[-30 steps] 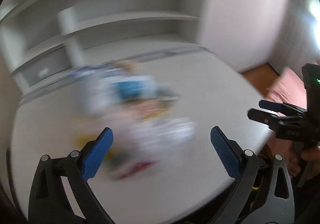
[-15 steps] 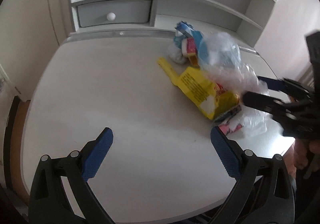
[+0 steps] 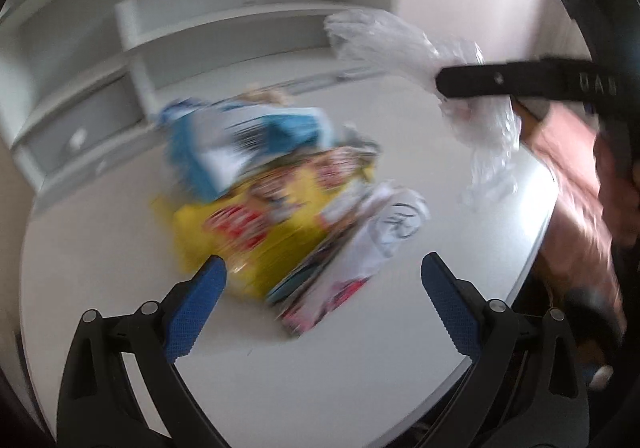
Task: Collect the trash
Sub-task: 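Grasp the white paper cup with the left gripper while the right gripper grasps the clear plastic bag, then carry both items over the black bin and open both grippers to drop them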
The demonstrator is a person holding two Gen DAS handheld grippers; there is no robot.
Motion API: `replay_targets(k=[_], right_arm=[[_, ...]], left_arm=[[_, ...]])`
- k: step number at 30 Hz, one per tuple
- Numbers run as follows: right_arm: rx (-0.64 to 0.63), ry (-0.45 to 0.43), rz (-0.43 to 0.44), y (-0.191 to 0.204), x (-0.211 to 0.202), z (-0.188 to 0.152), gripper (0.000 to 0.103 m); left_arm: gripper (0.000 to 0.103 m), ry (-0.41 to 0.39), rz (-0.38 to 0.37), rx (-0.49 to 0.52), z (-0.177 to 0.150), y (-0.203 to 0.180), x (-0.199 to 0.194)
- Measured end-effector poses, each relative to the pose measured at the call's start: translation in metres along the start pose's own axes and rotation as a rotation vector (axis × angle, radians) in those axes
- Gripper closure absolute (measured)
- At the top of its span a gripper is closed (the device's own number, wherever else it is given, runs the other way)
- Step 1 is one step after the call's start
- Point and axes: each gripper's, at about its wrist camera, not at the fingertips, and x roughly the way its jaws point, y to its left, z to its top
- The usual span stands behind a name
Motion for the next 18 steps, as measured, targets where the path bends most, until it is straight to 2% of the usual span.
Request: replay_targets(k=[5,11,14,16,18], right_arm=[[0.071,0.006,-0.035,-0.030,-0.007,-0.022,0.068],[0.115,0.013,-0.051,-0.050,-0.015,-0.041,0.068],[0.134,0.013,-0.055,-0.058,-0.019,-0.046,0.068],[0.147,0.011,-0.060,-0.063,-0.023,-0.049,0.068],[0.162,0.006,-0.063,-0.069,-0.027,-0.052,0.068]], left_arm=[[0.008,0.086,0.019,0.143,0.008,-0.022,0.035],[0.011,0.163,0.034,0.233,0.004,-0.032,0.064],[0.023,0.172,0.001,0.236,0.004,-0.038,0.069],[0.037,0.178,-0.020,0.229,0.009,-0.041,0.072],[0.062,0.187,-0.048,0.225,0.015,-0.044,0.076]])
